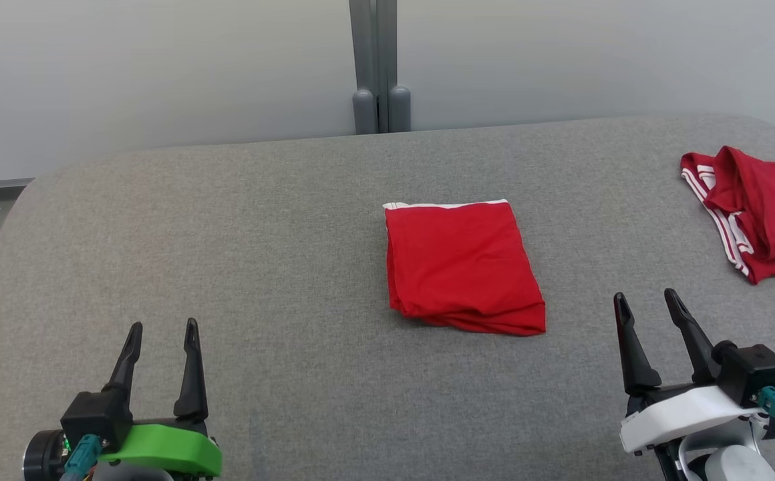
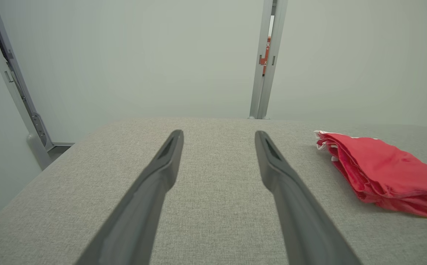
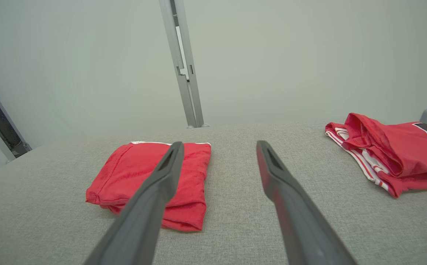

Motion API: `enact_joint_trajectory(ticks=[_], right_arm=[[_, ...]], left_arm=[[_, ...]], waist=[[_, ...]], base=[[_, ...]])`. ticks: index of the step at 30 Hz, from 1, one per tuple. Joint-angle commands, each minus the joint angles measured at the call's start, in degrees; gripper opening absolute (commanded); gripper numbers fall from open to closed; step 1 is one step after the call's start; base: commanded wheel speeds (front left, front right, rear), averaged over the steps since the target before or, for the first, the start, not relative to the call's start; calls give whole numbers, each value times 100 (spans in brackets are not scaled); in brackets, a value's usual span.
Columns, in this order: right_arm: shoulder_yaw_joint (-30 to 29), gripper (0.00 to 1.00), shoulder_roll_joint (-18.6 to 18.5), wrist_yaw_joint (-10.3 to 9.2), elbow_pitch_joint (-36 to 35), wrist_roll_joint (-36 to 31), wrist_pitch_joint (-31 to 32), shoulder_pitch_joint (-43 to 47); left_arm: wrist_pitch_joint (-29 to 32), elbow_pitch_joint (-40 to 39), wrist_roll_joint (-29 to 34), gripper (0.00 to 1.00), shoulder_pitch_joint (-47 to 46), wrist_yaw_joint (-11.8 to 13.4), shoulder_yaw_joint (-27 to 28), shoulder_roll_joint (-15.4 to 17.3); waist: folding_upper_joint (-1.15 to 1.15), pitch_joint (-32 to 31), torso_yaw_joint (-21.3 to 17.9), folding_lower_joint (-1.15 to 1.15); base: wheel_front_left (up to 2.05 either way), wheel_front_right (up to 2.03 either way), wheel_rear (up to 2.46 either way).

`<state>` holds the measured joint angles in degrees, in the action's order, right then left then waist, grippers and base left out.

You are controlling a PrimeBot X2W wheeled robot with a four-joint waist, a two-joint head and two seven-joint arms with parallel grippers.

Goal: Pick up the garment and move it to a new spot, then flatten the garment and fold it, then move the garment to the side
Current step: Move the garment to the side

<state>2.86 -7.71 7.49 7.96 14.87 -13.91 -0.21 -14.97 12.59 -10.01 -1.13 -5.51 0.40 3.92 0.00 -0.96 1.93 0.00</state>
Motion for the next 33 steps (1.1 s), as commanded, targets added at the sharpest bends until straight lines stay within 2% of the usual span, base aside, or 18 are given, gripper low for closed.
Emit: enact_joint_trajectory(ticks=[1,33], right_arm=[[-10,100,10,0,-37,-50,20,83],[22,100,37,0,31,-63,80,2]], left_arm=[[15,-27,-20,100,107,33,4,30],[79,-70,-186,100,145,152,-118,148]], waist=[[0,-1,5,0],[0,-2,58,0]], base=[[0,0,0],[0,0,0]])
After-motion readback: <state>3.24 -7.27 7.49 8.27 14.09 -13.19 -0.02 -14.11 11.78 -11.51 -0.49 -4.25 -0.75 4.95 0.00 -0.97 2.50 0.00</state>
